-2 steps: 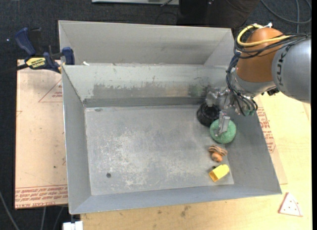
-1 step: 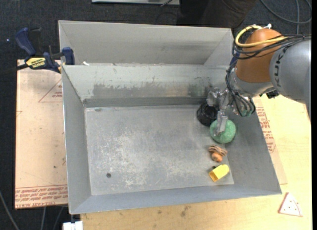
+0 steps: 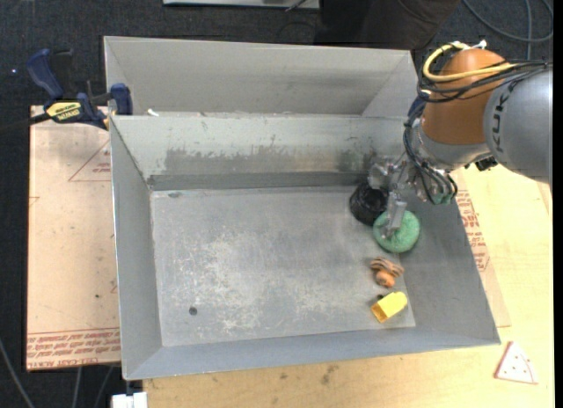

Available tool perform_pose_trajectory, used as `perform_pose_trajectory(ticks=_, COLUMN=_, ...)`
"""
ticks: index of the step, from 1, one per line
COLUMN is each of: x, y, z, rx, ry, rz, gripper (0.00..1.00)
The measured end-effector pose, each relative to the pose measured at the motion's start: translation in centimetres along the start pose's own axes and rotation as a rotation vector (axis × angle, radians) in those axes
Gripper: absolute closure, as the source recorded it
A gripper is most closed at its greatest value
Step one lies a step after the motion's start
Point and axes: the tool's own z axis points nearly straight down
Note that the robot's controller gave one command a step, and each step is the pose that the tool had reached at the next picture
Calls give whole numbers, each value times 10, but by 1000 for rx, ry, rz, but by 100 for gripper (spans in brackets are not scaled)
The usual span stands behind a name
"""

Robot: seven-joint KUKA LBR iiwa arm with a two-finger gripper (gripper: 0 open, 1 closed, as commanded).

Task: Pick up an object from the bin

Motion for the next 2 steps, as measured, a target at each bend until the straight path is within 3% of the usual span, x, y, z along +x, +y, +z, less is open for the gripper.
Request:
perform_pose_trajectory(ticks=1, x=0, y=0, z=0, rx=0, ry=0, rz=0, gripper=100)
perform_pose_trajectory(ticks=2, x=4, y=20, z=-17, rx=14, ry=7, rz=101, gripper=100)
